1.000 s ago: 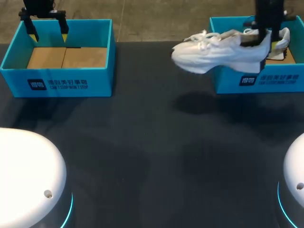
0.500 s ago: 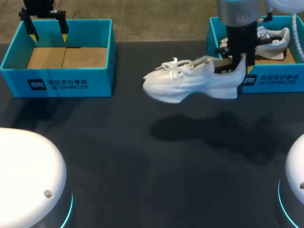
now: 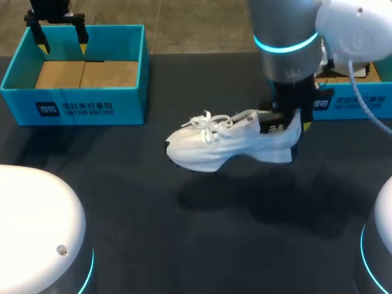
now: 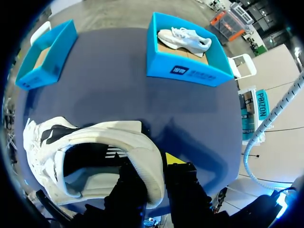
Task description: Take the shoe out of the shoebox, open the shoe tongue, remove and reinsert the insole, then place the shoe into the shoebox
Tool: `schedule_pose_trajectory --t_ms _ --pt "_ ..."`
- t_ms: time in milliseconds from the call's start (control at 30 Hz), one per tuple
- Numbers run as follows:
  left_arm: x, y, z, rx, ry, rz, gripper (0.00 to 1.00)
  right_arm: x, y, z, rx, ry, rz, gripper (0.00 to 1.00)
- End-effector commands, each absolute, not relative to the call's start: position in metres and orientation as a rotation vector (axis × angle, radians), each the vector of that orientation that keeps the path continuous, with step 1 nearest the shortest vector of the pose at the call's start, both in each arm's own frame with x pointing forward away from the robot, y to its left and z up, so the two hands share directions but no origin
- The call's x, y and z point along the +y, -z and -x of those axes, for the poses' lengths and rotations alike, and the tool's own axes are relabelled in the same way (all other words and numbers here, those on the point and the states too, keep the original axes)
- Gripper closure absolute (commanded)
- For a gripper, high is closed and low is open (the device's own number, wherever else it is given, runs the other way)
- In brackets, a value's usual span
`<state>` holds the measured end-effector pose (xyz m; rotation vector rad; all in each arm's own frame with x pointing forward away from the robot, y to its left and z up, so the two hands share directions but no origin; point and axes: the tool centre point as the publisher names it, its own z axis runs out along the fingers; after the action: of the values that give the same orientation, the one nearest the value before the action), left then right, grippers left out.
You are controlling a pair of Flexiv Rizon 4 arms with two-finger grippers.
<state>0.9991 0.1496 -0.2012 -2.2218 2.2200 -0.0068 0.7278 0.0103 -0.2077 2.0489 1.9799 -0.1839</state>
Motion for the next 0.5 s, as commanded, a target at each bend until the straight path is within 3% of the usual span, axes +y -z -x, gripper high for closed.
schedule_pose_trajectory --t_ms 33,500 --pt "0.15 0.201 -0.999 2.22 0.005 2.222 0.0 0.017 0.221 -0.722 1.974 0.171 -2.045 1.0" --pt "0.15 0.201 -0.999 2.22 0.005 2.222 0.0 0.033 0.3 -0.724 1.956 0.167 -2.027 1.0"
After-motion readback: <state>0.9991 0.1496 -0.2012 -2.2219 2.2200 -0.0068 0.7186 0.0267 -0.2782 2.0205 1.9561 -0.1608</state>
